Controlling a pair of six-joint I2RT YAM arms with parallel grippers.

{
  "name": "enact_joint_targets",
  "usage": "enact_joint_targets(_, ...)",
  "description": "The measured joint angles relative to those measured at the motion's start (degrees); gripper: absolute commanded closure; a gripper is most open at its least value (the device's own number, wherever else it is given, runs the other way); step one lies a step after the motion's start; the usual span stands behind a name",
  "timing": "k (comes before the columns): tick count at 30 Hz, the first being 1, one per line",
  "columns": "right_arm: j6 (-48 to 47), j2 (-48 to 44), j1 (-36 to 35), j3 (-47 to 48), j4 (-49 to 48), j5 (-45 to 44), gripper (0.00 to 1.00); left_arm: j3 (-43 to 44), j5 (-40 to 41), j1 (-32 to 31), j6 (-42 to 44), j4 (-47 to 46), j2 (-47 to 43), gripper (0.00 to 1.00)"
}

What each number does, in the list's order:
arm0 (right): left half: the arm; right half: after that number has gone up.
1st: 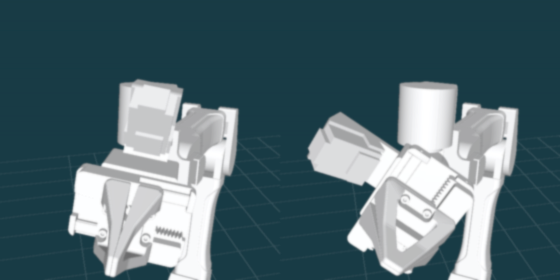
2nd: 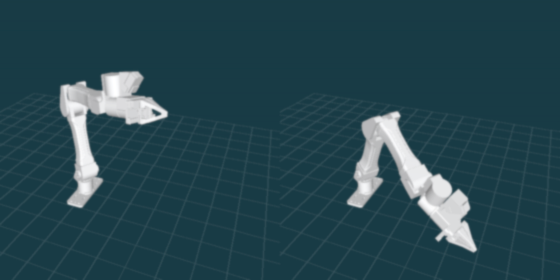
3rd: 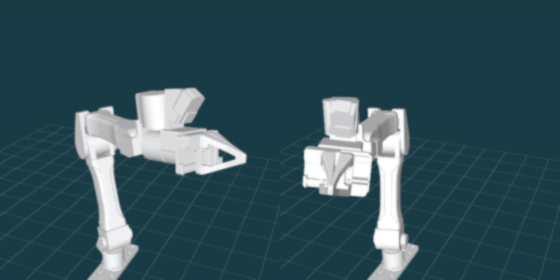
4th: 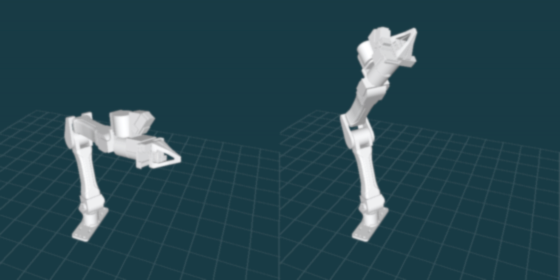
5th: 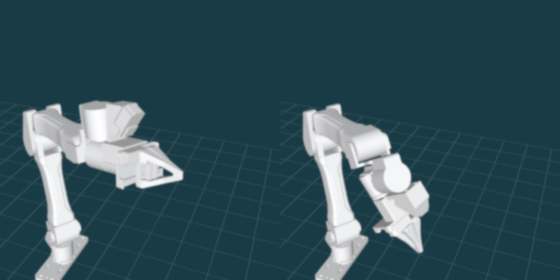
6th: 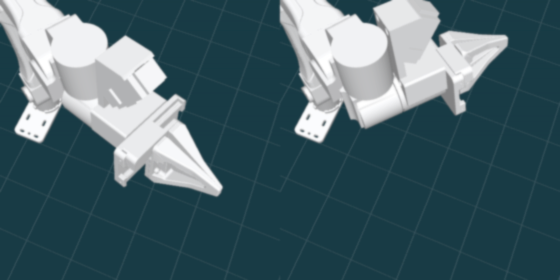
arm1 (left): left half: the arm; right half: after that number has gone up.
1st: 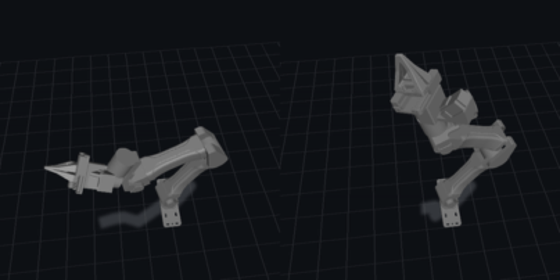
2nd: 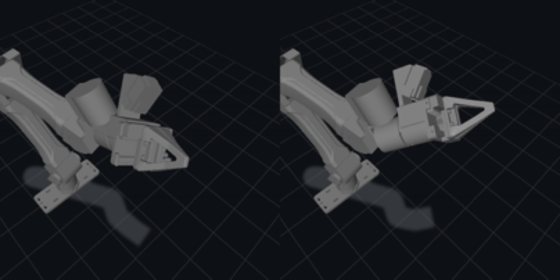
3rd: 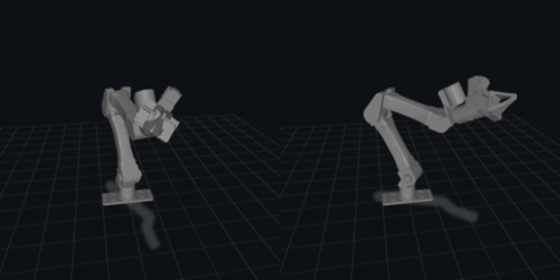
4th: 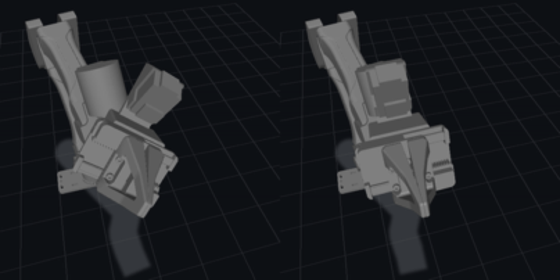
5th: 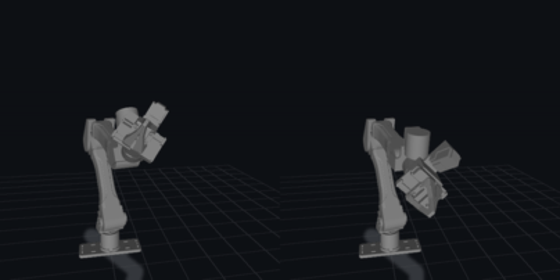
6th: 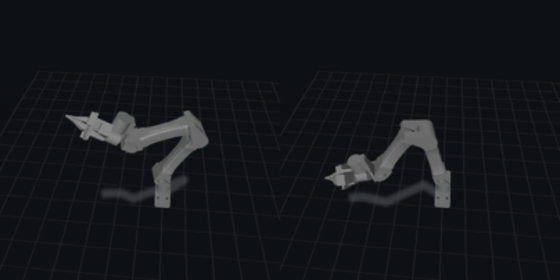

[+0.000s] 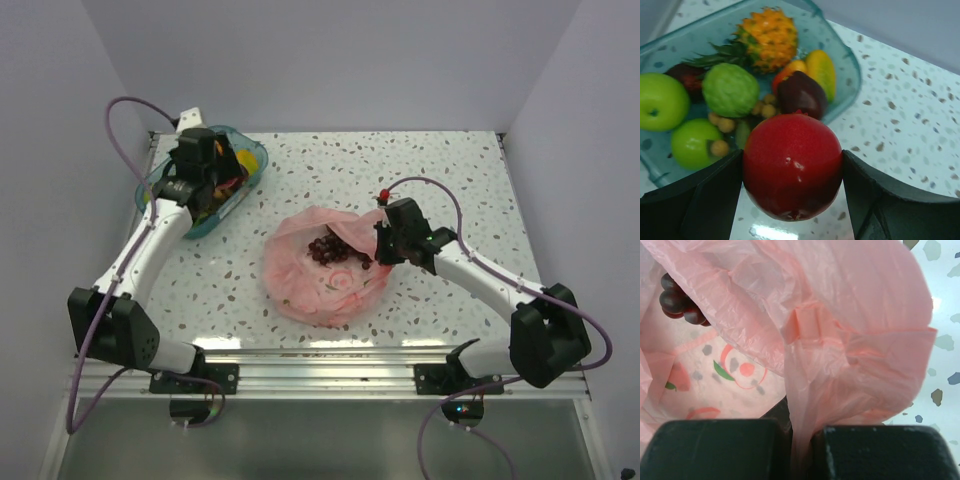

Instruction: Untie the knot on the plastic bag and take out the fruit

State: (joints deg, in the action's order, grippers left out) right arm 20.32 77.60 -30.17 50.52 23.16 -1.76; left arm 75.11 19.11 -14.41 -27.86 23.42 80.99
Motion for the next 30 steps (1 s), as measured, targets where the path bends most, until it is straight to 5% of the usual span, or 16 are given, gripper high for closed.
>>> enact_joint_targets(9, 0.0, 0.0, 0.1, 0.0, 0.0, 1.5, 1.0, 3.7, -2.6, 18.6, -0.9, -0.7, 12.4, 0.43)
enact_joint_targets(18, -0.4, 0.0, 0.1, 0.1, 0.6, 2.9, 1.0, 17.0, -2.0, 21.9, -1.0, -3.5, 26.3, 0.35)
enact_joint_targets(27, -1.1, 0.0, 0.2, 0.7, 2.1, 2.9, 1.0, 19.6, -0.9, 22.3, 0.1, -3.5, 32.4, 0.0)
enact_joint_targets(30, -1.5, 0.0, 0.2, 1.2, 2.6, 2.8, 0.95, 19.4, -1.1, 22.4, 0.6, -3.7, 32.1, 0.0)
